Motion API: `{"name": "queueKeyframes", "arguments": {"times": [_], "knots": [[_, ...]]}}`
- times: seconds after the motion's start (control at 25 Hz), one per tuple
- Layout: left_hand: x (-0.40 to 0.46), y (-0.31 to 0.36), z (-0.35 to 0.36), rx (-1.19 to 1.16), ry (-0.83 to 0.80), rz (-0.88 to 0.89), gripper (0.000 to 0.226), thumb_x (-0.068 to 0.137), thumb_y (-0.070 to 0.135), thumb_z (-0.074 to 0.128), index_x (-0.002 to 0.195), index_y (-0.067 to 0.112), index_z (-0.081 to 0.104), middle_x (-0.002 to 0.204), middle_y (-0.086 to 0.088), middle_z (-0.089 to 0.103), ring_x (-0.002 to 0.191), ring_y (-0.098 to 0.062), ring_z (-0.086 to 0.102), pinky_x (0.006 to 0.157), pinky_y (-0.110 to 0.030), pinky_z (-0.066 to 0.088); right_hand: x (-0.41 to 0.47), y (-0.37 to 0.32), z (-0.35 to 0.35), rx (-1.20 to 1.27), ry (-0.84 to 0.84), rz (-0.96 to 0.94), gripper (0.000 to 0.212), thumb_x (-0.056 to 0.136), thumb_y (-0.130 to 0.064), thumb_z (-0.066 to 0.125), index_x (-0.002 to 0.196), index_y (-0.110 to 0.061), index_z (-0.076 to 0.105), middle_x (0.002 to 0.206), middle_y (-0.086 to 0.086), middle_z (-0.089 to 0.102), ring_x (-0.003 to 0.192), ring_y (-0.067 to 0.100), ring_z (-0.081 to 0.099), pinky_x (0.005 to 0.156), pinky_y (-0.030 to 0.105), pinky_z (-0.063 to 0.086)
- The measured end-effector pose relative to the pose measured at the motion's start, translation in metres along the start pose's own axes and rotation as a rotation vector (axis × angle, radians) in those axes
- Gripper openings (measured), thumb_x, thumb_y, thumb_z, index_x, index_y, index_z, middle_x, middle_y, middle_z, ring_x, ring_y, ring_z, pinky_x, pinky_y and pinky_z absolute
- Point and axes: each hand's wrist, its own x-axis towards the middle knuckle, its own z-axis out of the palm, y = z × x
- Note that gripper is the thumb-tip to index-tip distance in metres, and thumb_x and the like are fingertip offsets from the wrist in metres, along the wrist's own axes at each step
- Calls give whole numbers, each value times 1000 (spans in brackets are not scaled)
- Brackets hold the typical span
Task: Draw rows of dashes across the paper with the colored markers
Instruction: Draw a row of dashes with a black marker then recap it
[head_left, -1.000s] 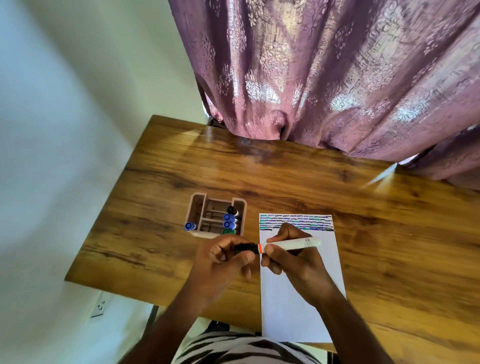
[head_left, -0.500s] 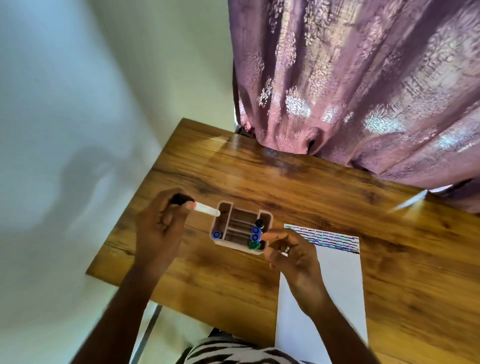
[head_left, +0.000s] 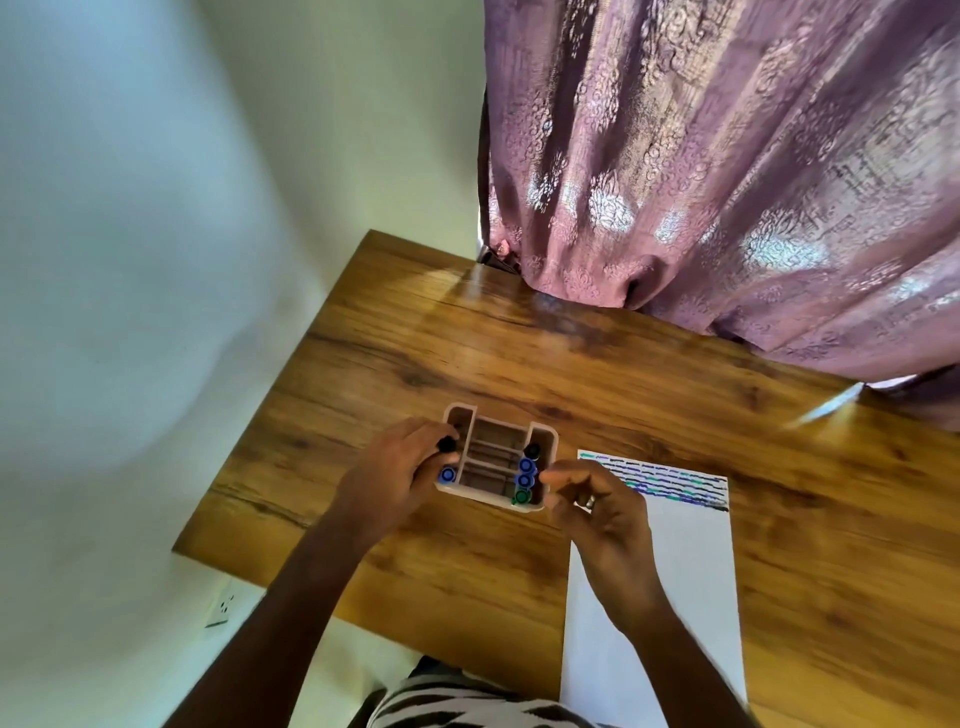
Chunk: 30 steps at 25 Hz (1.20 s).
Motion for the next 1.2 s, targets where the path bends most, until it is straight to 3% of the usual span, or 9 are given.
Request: {"name": "queueKeyframes", "arguments": {"times": [0.12,0.24,0.56,0.68,0.8,0.92,1.04,1.12,1.2], "knots": [[-1,-4,-3,15,-63,-19,30,94,20,60,123,17,64,116,-4,69,102,-19,64,85,-35,55,-1,1,-2,-2,15,16,17,85,-11,68,97,-22,74,96,4,73,89,26,67,71,47,55],[0,-3,-6,38,-121,-46,43,88,3,67,128,17,62,123,-6,67,110,-21,62,92,-33,51,-1,2,-3,7,17,27,15,84,-11,68,97,-18,74,96,3,73,89,24,68,68,38,54],[-5,4,-8,64,-125,-34,47,81,-4,70,124,15,65,122,-7,66,113,-23,60,93,-30,47,3,8,-7,-69,-16,29,25,87,7,70,98,-15,73,98,-2,73,88,18,68,69,24,54],[-9,4,-7,42,-108,-85,48,84,-2,69,128,17,62,127,-5,63,112,-15,56,94,-31,49,4,9,-7,-86,-14,37,26,87,8,70,97,-16,72,96,-4,73,88,17,69,67,23,55],[-16,3,-7,3,-54,-153,50,88,-1,64,133,20,57,135,-2,57,117,-5,49,96,-24,44,6,10,-8,-116,-16,23,25,87,7,70,96,-16,72,96,-6,73,86,14,68,65,21,54],[-25,7,-11,-57,194,-118,35,88,6,58,121,17,63,123,-3,63,116,-11,57,96,-31,51,6,11,-7,-182,-8,2,26,88,5,70,98,-19,71,95,-9,72,86,14,69,65,20,54],[-27,27,-9,-86,390,-83,21,89,19,54,103,11,68,104,-2,66,98,-16,63,85,-29,52,14,11,-6,-242,15,-34,26,97,-5,62,112,-25,69,113,-12,70,107,1,65,72,17,56],[-20,43,-4,-82,349,-60,20,89,21,54,99,12,68,100,-1,67,94,-14,62,83,-27,51,23,11,-7,-343,-20,-83,32,100,-8,55,126,-25,64,128,-10,63,115,-3,59,77,9,52],[-9,56,4,-45,275,-16,19,88,22,55,98,13,69,100,-2,68,94,-15,60,82,-36,52,35,14,-8,-450,-86,-82,41,101,-5,52,136,-24,58,137,-8,54,116,-5,55,80,3,48]]}}
